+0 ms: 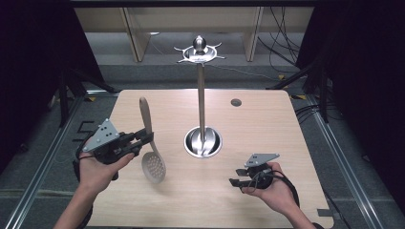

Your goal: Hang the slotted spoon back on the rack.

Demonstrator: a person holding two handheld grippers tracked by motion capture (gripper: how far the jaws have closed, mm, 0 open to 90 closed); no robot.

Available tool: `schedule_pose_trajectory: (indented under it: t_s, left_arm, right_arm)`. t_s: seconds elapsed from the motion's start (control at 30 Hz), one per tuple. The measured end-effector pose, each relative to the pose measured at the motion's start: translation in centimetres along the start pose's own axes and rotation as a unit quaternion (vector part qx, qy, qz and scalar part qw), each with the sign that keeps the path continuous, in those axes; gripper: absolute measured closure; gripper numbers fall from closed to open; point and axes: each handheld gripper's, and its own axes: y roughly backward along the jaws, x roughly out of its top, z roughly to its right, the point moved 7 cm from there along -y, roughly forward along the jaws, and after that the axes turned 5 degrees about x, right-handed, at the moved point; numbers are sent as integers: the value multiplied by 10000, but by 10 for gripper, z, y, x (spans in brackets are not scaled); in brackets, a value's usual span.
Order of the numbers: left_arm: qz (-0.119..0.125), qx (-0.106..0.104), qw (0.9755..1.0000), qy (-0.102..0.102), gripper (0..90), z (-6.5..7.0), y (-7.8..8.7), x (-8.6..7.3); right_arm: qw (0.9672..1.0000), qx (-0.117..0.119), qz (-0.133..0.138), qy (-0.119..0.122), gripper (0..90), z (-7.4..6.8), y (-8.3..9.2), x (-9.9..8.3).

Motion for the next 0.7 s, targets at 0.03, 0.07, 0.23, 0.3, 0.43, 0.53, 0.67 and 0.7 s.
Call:
schedule_pose_trajectory:
  t_s: [0.03, 0.07, 0.23, 0.3, 0.43, 0.53, 0.67, 0.7]
  left_arm:
    - [-7, -14, 10000, -19, 749, 0, -1, 1]
    - [12, -21, 10000, -13, 749, 0, -1, 2]
    - [-15, -81, 10000, -22, 749, -1, -5, 7]
    - [-22, -106, 9999, -42, 749, -1, -7, 9]
    - [-56, -148, 9998, -75, 749, -1, -10, 13]
    - [-85, -167, 9998, -119, 749, -3, -13, 15]
    - [-82, -186, 9997, -100, 749, -5, -15, 17]
    - [-98, -183, 9997, -105, 749, -5, -16, 17]
  right_arm:
    - [10000, -2, 15, 4, 534, 0, 0, 0]
    - [10000, 8, 22, -1, 534, 0, 0, 0]
    - [10000, 32, 16, -45, 534, -1, 0, 0]
    - [10000, 66, 13, -25, 534, -1, -1, 0]
    - [10000, 37, 42, -4, 534, 0, -1, 0]
    - [10000, 46, 42, -28, 534, 0, -1, 0]
    - [9999, 64, 117, -14, 533, -1, -1, 2]
    - [9999, 67, 120, -15, 533, -1, -1, 2]
